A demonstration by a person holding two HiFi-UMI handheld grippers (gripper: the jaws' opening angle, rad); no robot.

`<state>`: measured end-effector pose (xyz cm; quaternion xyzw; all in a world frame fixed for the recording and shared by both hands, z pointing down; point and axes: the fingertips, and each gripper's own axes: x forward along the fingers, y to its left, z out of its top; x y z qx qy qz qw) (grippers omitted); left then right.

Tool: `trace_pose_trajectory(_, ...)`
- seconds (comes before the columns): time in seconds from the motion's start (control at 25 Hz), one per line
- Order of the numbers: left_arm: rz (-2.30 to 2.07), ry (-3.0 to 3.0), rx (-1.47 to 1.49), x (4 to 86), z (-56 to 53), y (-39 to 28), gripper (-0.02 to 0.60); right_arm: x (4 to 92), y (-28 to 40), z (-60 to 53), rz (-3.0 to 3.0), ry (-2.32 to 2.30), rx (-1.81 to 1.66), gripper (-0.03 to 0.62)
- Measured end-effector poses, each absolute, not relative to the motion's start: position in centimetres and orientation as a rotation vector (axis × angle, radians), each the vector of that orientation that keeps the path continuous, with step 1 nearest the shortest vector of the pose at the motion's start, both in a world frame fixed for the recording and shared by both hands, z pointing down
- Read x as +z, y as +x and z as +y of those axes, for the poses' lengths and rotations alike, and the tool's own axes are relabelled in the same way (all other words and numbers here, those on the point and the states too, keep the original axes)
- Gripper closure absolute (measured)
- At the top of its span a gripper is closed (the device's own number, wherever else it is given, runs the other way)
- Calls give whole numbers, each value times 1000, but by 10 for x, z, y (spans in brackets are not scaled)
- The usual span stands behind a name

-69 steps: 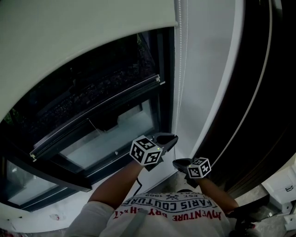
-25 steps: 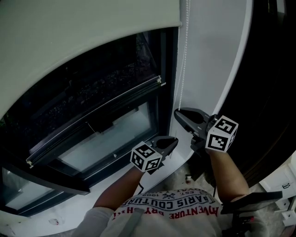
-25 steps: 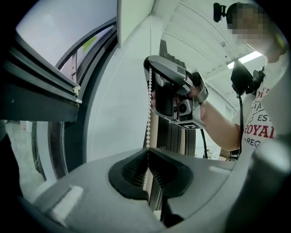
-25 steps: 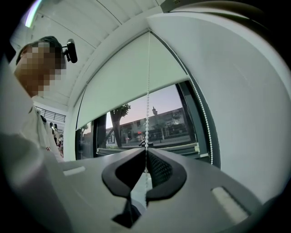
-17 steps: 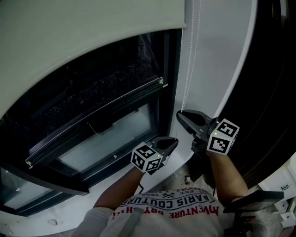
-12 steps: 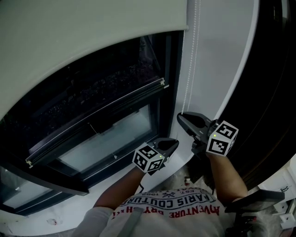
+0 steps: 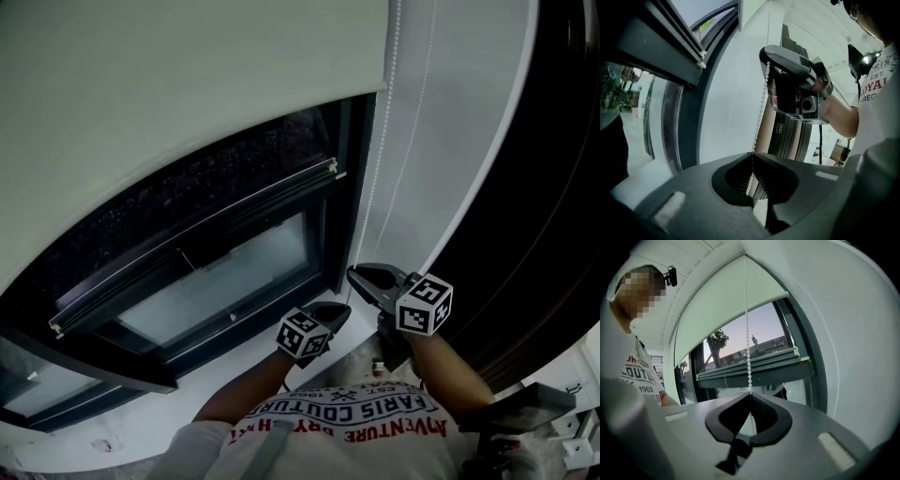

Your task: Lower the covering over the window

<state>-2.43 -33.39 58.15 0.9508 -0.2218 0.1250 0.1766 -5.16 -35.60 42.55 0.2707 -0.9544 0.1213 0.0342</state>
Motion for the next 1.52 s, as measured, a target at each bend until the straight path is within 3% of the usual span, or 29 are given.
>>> trace_pose_trajectory(0.28, -590, 2574, 462, 644, -310, -31, 573, 493, -62, -344, -2825, 775, 491, 586)
trace_pose_trajectory(0.6, -612, 2597, 448, 650, -307, -28, 569, 502, -63, -345, -2819, 771, 498, 586)
trace_pose_trajectory(0.76, -613, 2591, 371, 639, -310, -31, 478, 502, -60, -346, -2823, 781, 509, 586)
trace_pose_trajectory(1.04, -559, 2729, 229, 563, -321, -49, 457, 500, -48, -345, -2826, 815, 511, 586)
trace_pose_trajectory(1.52, -490, 3108, -66, 341, -346, -41, 456, 498, -50, -332, -2843, 806, 512, 586)
